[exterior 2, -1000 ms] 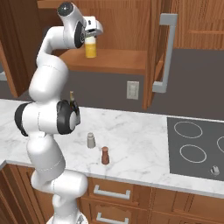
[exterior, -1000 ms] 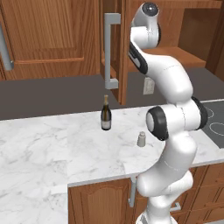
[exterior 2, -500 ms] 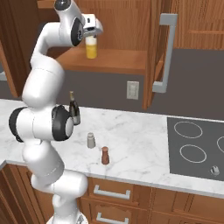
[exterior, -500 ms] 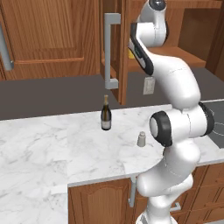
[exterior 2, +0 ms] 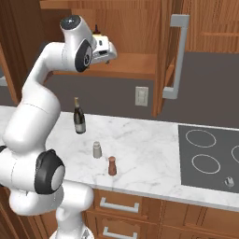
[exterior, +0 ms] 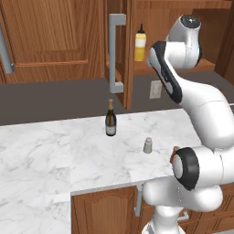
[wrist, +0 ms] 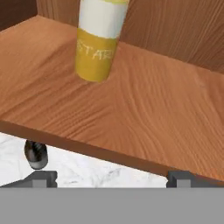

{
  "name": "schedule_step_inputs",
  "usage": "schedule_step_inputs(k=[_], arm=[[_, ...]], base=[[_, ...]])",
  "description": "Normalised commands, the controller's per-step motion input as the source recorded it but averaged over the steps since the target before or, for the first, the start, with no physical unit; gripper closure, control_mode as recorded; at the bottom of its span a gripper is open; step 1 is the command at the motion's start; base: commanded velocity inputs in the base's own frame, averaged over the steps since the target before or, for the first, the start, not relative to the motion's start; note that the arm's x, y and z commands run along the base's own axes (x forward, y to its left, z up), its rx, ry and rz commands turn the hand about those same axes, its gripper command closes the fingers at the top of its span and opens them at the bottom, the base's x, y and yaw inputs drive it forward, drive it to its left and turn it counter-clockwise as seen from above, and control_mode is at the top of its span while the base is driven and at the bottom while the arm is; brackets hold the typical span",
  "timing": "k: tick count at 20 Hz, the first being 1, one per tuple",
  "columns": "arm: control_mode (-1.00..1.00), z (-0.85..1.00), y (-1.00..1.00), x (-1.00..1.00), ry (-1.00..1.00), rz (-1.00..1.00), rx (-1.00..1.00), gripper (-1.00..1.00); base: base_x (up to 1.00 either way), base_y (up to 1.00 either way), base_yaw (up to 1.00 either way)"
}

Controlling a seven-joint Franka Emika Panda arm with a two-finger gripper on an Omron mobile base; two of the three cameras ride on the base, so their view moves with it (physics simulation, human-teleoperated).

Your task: There are various items on the counter. Only move the condiments/shakers into the cabinet.

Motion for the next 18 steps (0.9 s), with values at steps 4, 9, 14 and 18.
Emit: schedule_step_inputs(k=[4, 9, 14, 18], arm=[[-1.0, -1.0, -0.6, -1.0, 0.17, 0.0, -0.07, -1.0], [-1.0, -1.0, -0.47, -1.0, 0.33, 0.0, -0.09, -1.0], [-1.0, -1.0, -0.3, -0.75, 0.53, 0.0, -0.1, -1.0], [-1.0, -1.0, -0.14, -0.46, 0.55, 0.0, -0.1, -1.0]], base=[[0.0, 0.0, 0.0], [0.0, 0.0, 0.0], [0.0, 0.0, 0.0], [0.0, 0.0, 0.0]])
